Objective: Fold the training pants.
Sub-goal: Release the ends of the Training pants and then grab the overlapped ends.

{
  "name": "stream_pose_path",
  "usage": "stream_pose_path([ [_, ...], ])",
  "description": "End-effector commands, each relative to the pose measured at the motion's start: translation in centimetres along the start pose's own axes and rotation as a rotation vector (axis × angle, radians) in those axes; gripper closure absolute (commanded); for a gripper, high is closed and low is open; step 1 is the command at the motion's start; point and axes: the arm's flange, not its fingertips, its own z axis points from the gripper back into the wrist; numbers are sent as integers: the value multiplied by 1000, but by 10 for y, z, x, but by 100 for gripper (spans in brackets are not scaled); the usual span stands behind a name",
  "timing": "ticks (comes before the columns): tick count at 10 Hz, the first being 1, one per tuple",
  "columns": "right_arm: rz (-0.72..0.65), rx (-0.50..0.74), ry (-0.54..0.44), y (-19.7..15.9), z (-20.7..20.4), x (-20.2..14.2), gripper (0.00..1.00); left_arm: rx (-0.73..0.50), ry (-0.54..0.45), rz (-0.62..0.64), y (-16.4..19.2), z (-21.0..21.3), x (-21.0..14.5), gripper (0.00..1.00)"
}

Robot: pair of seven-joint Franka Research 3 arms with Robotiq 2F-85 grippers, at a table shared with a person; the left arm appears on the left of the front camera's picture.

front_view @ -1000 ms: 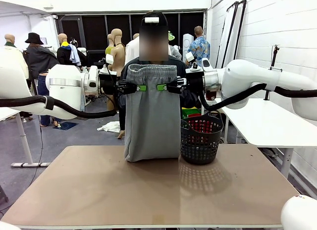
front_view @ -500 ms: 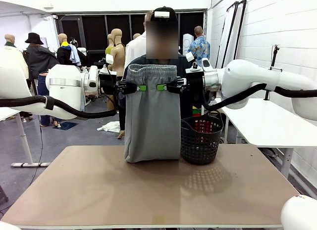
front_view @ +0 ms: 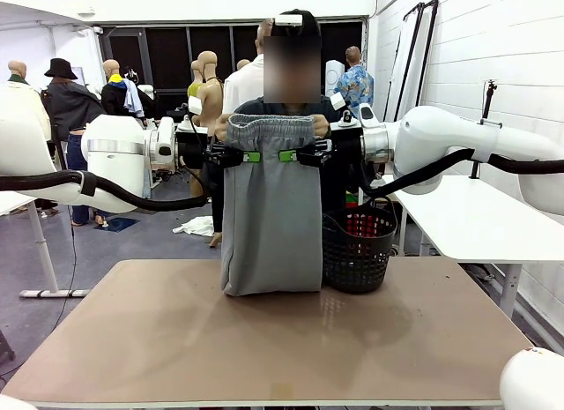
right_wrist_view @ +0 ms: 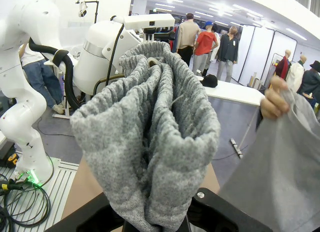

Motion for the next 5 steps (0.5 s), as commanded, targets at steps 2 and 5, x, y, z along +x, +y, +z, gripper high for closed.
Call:
stream_pose_path([
  [2, 14, -2, 0, 2, -2, 2, 100, 9, 3, -4, -3, 1, 4, 100],
  [5, 14, -2, 0, 2, -2, 2, 100, 9, 3, -4, -3, 1, 4, 100],
])
